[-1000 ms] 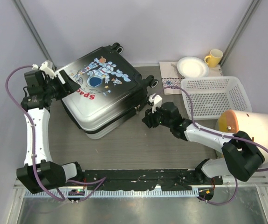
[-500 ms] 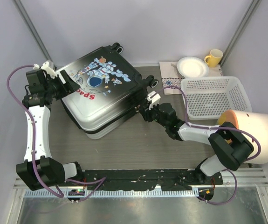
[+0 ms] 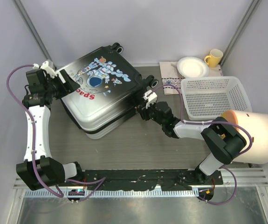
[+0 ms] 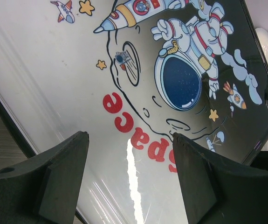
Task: Open, take out, and arrange the luggage
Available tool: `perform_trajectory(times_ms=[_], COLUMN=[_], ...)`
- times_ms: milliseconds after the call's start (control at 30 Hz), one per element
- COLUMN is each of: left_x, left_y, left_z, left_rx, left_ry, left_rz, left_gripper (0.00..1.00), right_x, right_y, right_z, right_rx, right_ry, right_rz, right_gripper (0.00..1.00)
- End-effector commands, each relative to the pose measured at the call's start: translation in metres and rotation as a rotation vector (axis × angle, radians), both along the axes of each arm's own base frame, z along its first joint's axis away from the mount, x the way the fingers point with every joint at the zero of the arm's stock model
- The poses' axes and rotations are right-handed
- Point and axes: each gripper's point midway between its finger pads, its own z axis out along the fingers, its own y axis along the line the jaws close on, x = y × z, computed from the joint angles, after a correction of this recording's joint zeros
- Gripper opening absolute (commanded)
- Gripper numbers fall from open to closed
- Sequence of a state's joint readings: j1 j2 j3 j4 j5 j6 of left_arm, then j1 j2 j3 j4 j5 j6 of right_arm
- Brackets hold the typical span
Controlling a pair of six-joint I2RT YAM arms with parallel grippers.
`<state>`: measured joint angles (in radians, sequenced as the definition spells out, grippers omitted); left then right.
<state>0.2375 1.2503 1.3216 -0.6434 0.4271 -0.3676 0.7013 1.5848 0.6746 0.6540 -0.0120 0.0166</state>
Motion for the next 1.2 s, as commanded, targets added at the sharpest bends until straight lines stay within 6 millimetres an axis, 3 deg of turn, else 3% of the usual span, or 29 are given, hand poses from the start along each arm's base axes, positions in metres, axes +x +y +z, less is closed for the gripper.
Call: perform_trajectory(times_ms=[0,167,367,533,600,733,767,833,967,1100,1167], left_x=[0.006,0.006,0.006,-0.001,-0.009,-0.029,-0.035,-0.045,-0.06,-0.063,-0.059], left_y=[-0.001,-0.001,-0.004,0.0,0.009,0.037,0.052,0.07,0.079,0.075,0.078], left_z=[0.008,0.004,-0.003,-0.014,-0.019,-0.034,-0.037,-0.046,-0.081,-0.117,-0.125], left_rx=[-0.004,-0.012,-0.031,-0.059,-0.149,-0.288,-0.296,-0.267,-0.248,-0.313,-0.324], left_ry=[-0.042,-0.034,-0.016,0.032,0.069,0.111,0.11,0.138,0.267,0.324,0.316], left_rz=[0.001,0.0,-0.003,0.02,0.066,0.191,0.241,0.315,0.378,0.392,0.408], left_gripper=[0.77,0.77,0.77,0.76,0.76,0.77,0.77,0.77,0.77,0.76,0.74], right_x=[0.022,0.024,0.022,0.023,0.025,0.027,0.029,0.033,0.049,0.047,0.045], right_y=[0.007,0.011,0.012,0.005,0.002,-0.009,-0.012,-0.022,-0.036,-0.029,-0.022], right_z=[0.034,0.032,0.017,0.014,0.015,0.02,0.021,0.02,0.02,0.022,0.024], right_rx=[0.056,0.039,0.001,-0.018,-0.024,-0.034,-0.041,-0.066,-0.084,-0.074,-0.056], right_ry=[-0.103,-0.123,-0.126,-0.139,-0.149,-0.17,-0.173,-0.176,-0.167,-0.15,-0.142], right_rz=[-0.053,-0.031,-0.013,-0.022,-0.028,-0.035,-0.039,-0.049,-0.045,0.006,0.031], right_gripper=[0.34,0.31,0.27,0.1,0.01,0.01,0.01,0.01,0.01,0.01,0.01])
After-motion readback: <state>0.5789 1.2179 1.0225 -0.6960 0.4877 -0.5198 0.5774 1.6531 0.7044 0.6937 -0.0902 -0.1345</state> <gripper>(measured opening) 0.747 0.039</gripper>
